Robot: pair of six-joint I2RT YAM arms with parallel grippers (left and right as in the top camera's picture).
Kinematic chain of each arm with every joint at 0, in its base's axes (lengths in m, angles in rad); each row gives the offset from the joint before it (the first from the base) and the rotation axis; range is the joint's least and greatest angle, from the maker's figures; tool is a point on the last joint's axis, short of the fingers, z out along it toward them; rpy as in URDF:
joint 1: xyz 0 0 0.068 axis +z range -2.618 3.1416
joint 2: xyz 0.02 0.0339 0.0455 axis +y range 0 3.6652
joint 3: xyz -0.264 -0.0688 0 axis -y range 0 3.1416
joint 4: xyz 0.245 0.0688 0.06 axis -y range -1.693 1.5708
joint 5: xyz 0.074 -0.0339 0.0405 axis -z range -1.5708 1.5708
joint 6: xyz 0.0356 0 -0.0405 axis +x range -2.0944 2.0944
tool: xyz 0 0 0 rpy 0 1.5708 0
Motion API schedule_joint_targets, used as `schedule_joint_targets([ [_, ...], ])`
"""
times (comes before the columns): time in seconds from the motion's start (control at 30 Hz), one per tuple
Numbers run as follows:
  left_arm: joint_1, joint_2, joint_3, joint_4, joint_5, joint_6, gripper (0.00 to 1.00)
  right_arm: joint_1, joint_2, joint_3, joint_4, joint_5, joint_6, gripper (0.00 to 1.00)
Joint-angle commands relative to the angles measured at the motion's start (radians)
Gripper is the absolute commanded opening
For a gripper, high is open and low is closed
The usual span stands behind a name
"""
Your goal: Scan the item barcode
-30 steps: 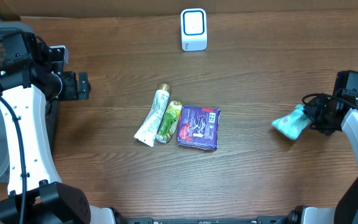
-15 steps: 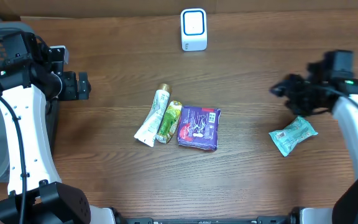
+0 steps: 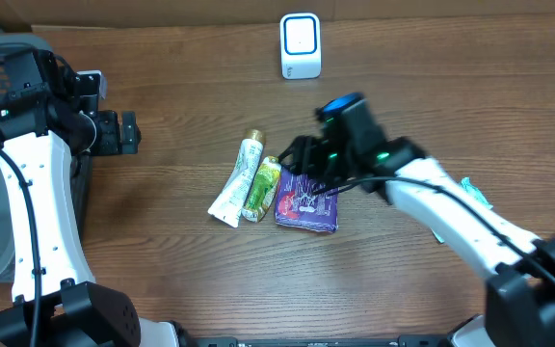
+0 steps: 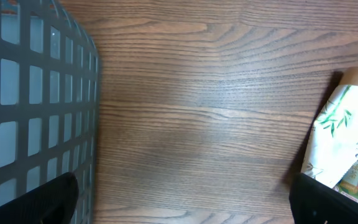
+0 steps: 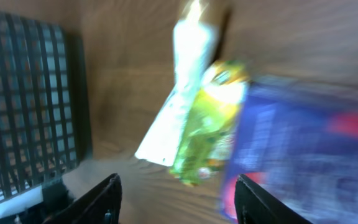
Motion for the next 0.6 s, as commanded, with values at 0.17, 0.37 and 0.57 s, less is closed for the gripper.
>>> schedule_joint_targets([
  [0.17,0.004,-0.011,-0.005,0.000,0.004,0.026,1.00,0.138,0.118,-0.003,0.052,0.042,0.117,0.51],
  [0.37,0.004,-0.011,-0.005,0.000,0.004,0.026,1.00,0.159,0.122,-0.003,0.005,0.093,0.116,0.51],
  [0.57,0.004,-0.011,-0.005,0.000,0.004,0.026,1.00,0.169,0.122,-0.003,-0.082,0.176,0.105,0.51],
])
